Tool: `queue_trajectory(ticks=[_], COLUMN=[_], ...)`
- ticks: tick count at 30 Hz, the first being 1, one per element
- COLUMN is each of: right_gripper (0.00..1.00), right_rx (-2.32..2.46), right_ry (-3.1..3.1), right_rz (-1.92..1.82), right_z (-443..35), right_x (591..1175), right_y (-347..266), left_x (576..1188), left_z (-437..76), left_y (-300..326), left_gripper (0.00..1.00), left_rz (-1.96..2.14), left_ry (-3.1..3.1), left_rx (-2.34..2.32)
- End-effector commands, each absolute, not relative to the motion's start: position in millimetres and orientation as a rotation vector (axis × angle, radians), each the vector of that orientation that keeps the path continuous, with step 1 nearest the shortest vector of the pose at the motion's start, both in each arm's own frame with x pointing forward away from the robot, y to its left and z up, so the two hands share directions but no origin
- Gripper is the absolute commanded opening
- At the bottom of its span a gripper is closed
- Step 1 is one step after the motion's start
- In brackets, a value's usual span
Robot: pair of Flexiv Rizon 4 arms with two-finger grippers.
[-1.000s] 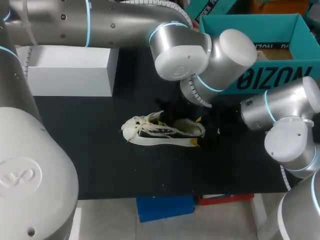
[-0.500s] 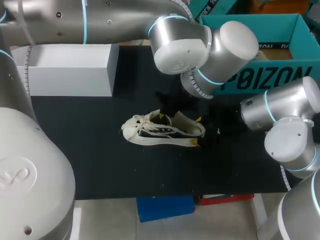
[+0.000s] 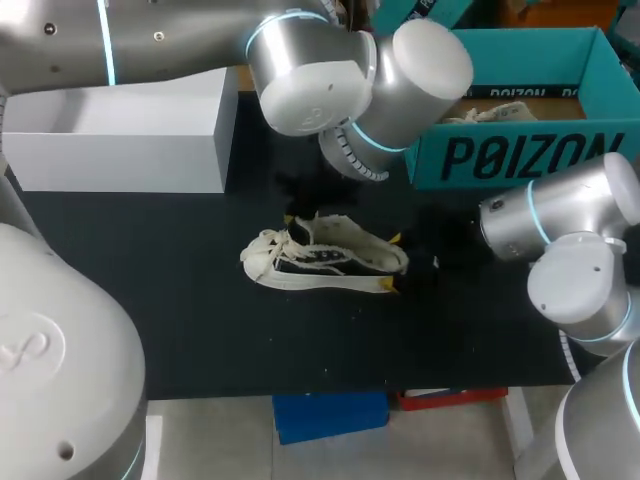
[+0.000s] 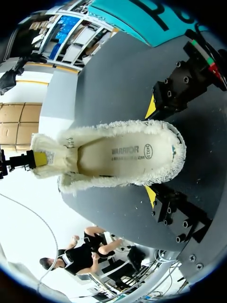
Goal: Take the shoe out of the shoebox, open the shoe tongue, remove and reinsert the insole, then place the shoe into the shoebox
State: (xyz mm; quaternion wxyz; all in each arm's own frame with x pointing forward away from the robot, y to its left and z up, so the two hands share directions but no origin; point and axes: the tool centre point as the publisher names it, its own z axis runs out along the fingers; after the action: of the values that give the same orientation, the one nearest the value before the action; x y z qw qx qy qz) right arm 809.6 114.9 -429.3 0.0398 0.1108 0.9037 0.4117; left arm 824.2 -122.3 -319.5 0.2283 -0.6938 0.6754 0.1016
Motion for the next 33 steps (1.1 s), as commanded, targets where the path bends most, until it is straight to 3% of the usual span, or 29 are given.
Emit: queue_trajectory(ticks=[1,5,6,7,8,33], right_gripper=[0.0,0.0,0.0,0.0,0.0,0.0], right_rx=[0.343,0.343,0.343,0.343,0.343,0.343], right_ry=[2.772,2.772,2.772,2.772,2.772,2.772], right_rz=[1.254,1.254,1.254,1.254,1.254,1.254], right_z=[-431.7,-431.7,-431.7,-431.7,-431.7,-431.7], right_x=[809.3,809.3,809.3,809.3,809.3,809.3], right_y=[114.3,114.3,114.3,114.3,114.3,114.3], left_x=[822.3,820.4,820.0,819.4,819.6,813.5], left_z=[-319.9,-325.8,-327.3,-328.5,-329.2,-352.7], left_y=[-100.9,-93.1,-91.4,-89.9,-88.3,-53.9], left_gripper=[0.0,0.0,0.09,0.5,1.0,1.0], left_rz=[0.251,0.269,0.274,0.284,0.288,0.339], left_ry=[1.868,1.842,1.841,1.829,1.83,1.802], left_rx=[-1.937,-1.933,-1.933,-1.935,-1.948,-1.995])
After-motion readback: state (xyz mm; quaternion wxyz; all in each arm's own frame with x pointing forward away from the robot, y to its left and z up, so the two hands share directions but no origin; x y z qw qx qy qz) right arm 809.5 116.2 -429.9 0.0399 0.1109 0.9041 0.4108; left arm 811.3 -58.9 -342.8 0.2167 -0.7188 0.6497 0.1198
